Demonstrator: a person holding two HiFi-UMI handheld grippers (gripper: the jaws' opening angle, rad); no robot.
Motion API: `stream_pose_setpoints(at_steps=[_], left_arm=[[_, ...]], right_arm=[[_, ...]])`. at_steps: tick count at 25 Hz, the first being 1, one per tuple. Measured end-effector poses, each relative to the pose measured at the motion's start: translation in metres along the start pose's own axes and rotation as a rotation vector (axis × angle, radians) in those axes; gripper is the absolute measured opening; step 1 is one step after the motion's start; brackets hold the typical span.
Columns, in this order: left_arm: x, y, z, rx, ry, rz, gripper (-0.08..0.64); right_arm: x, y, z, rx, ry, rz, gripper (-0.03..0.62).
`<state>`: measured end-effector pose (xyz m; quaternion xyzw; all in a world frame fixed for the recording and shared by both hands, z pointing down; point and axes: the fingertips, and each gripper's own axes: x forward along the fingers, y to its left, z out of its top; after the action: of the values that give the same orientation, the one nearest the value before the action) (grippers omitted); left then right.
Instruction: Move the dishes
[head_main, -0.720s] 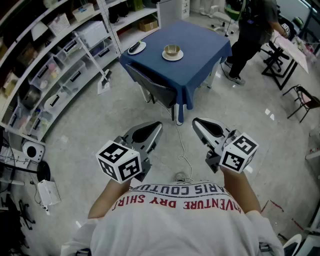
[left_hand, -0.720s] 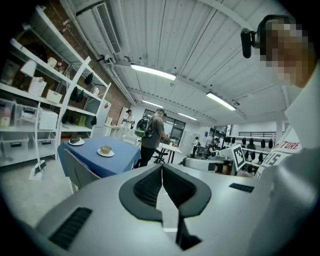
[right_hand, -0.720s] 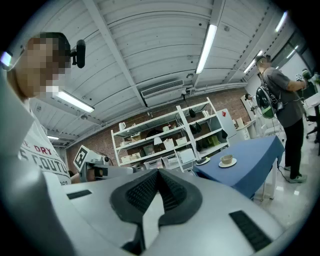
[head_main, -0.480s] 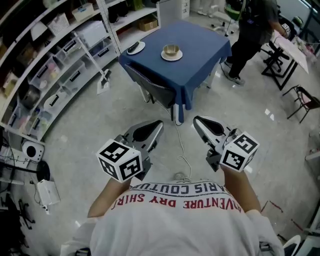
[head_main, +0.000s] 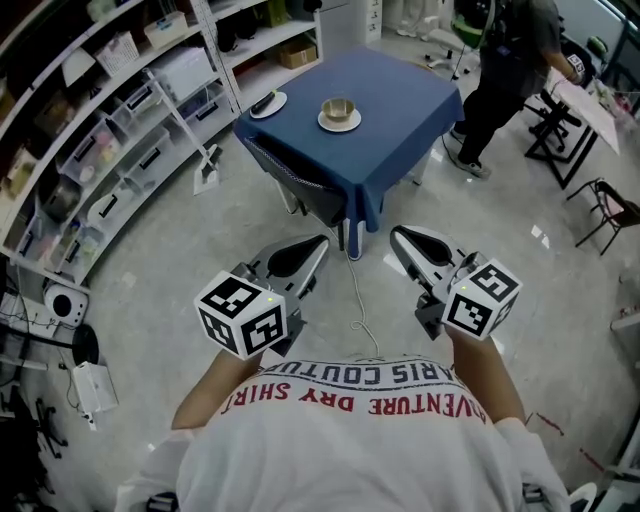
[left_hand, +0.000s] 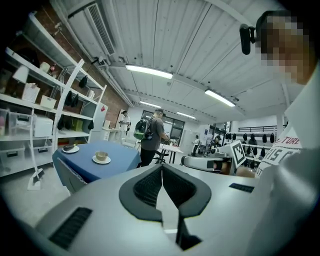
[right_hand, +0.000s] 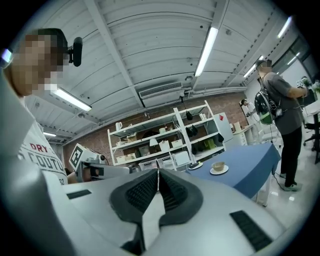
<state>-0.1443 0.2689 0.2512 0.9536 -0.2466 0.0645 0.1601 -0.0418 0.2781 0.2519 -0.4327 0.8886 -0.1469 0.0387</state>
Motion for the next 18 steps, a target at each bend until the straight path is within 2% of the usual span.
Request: stream_pose_setpoints(at_steps=[5, 13, 18], left_arm=[[0.027, 0.000, 0.012, 0.006, -0.011, 0.009, 0.029], [0.061, 0.001, 0.007, 0.010, -0.008, 0.016, 0.029], [0.075, 0.013, 0.000, -0.004, 0.029, 0.020, 0.029]], right_arm=[[-0.005, -0.026, 0.013, -0.004, 0.003, 0.001, 0.025], [-0.012, -0.058, 0.001, 0.014, 0.035, 0.011, 0.025], [-0.005, -0.069, -0.008, 0.016, 0.063, -0.001, 0.025]])
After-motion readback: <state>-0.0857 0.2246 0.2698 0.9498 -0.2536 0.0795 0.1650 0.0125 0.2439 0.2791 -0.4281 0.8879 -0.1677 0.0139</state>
